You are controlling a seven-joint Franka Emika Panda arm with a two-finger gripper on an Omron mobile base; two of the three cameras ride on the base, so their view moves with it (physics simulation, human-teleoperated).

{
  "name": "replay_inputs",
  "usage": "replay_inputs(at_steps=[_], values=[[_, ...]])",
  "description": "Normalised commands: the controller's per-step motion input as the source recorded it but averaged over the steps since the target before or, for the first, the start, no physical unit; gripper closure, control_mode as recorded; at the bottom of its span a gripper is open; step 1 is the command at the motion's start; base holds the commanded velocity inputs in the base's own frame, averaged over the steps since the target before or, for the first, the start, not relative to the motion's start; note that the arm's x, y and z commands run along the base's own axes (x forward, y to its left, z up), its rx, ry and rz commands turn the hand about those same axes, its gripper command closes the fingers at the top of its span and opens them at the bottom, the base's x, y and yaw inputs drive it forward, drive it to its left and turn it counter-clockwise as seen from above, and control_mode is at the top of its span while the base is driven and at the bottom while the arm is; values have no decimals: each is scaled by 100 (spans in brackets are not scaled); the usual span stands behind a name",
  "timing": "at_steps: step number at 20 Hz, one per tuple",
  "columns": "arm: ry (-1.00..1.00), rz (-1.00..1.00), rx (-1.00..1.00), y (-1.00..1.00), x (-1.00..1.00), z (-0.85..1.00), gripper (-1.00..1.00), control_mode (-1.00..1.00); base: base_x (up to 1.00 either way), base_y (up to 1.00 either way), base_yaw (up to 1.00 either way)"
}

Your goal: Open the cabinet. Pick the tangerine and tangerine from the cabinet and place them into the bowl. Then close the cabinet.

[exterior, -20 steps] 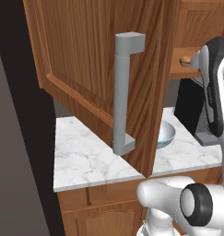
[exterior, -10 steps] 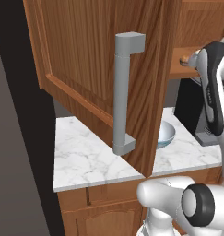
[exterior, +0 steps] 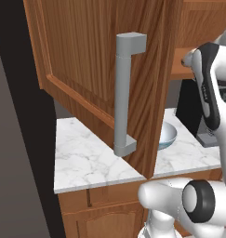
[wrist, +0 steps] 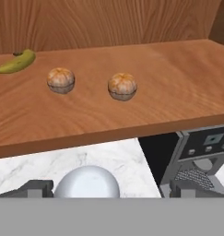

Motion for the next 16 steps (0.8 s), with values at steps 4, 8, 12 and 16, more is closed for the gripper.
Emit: replay_inputs(at_steps=[4,8,12,16], values=[[-10,0,0,-1,31,0,-100,-100,0,0,0],[-17,0,0,-6,27,0,-100,-100,0,0,0],[-10,0,0,-9,28,0,-100,-100,0,0,0],[0,0,0,0,26,-1,-100,-100,0,0,0]])
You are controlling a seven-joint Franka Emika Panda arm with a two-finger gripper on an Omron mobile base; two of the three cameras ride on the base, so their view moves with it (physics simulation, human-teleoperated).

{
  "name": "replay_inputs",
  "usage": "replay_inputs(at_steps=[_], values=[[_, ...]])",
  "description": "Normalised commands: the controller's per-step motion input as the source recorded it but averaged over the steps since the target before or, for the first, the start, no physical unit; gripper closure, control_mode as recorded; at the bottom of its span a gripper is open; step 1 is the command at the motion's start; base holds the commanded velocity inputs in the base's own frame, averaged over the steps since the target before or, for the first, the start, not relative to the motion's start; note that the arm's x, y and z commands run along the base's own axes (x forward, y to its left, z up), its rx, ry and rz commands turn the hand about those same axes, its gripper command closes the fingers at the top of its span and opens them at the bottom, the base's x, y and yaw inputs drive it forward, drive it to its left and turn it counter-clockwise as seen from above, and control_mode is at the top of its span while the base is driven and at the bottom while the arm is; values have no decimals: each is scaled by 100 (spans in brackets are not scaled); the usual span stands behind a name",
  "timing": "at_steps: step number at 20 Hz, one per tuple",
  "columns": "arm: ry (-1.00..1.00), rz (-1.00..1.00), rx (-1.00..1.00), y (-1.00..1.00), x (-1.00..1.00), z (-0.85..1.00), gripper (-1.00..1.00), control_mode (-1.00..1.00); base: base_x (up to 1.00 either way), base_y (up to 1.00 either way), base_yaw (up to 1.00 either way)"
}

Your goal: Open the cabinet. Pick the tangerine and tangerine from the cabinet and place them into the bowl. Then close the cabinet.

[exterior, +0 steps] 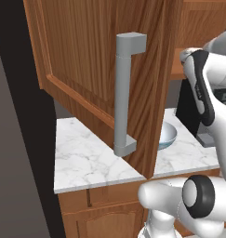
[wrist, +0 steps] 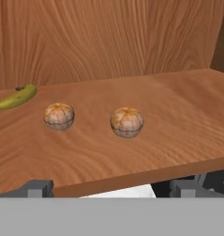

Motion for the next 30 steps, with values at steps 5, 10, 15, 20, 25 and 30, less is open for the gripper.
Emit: replay_inputs(at_steps=[5,10,15,20,25,30], values=[[0,1,0,-9,3,0,-100,-100,0,0,0],[0,0,2,-36,14,0,-100,-100,0,0,0],[0,0,0,-29,27,0,-100,-100,0,0,0],[0,0,0,0,23,-6,-100,-100,0,0,0],[0,0,0,0,12,-2,-100,-100,0,0,0],[0,0,0,0,8,-5,-100,-100,0,0,0]])
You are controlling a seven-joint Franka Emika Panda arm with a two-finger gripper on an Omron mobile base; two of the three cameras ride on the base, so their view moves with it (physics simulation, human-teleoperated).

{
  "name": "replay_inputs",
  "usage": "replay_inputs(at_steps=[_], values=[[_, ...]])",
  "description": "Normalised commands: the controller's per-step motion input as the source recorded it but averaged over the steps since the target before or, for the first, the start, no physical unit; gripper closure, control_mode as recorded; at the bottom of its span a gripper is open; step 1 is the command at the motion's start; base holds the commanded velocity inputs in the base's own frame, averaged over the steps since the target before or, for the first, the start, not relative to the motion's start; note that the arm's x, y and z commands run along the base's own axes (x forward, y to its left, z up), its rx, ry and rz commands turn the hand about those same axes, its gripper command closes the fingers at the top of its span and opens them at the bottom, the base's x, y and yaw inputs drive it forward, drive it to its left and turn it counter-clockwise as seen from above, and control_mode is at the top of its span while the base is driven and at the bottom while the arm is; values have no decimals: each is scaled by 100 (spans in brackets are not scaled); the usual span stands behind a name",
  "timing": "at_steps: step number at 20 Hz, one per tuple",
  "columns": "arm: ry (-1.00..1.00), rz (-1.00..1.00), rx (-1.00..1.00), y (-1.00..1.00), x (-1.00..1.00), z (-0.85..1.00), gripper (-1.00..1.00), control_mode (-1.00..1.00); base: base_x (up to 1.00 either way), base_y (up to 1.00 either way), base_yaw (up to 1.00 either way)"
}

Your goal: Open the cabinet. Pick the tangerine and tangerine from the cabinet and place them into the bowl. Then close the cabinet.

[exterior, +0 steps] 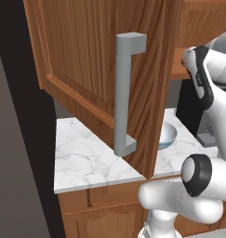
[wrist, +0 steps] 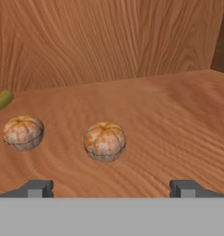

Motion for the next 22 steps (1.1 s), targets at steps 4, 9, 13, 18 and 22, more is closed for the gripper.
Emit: replay_inputs(at_steps=[4,9,13,18,22], values=[[0,0,0,0,19,0,-100,-100,0,0,0],[0,0,0,6,29,-4,-100,-100,0,0,0],[0,0,0,1,28,-10,-100,-100,0,0,0],[0,0,0,0,20,-9,-100,-100,0,0,0],[0,0,0,0,31,-8,-100,-100,0,0,0]])
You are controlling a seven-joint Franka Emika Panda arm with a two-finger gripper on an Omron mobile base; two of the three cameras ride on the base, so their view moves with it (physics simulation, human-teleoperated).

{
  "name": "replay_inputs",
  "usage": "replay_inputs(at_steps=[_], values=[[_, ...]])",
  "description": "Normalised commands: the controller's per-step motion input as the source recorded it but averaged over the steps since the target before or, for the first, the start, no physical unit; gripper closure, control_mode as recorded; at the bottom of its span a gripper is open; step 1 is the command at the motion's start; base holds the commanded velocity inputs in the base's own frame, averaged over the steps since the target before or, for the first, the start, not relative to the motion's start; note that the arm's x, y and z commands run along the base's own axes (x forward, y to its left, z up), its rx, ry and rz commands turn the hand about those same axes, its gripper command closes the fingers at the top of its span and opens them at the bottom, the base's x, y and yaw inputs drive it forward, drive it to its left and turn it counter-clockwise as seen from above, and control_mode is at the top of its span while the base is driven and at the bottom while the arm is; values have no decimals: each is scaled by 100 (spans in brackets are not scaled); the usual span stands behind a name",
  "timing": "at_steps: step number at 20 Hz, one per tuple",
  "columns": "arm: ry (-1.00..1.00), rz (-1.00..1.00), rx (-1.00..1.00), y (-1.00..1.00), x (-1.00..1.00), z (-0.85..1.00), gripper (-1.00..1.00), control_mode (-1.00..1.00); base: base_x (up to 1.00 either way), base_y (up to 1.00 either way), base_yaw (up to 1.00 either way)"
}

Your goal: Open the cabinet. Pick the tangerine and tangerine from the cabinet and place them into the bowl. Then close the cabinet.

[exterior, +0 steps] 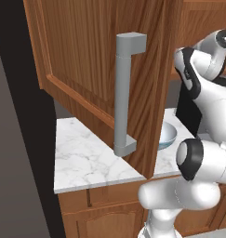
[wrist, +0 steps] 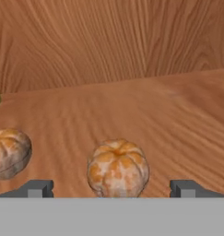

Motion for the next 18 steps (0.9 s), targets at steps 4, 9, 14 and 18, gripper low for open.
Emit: replay_inputs(at_steps=[4,9,14,18], values=[[0,0,0,0,33,-12,-100,-100,0,0,0],[0,0,0,-3,28,-18,-100,-100,0,0,0],[0,0,-1,-18,14,-25,-100,-100,0,0,0],[0,0,-1,-8,18,-19,-100,-100,0,0,0]])
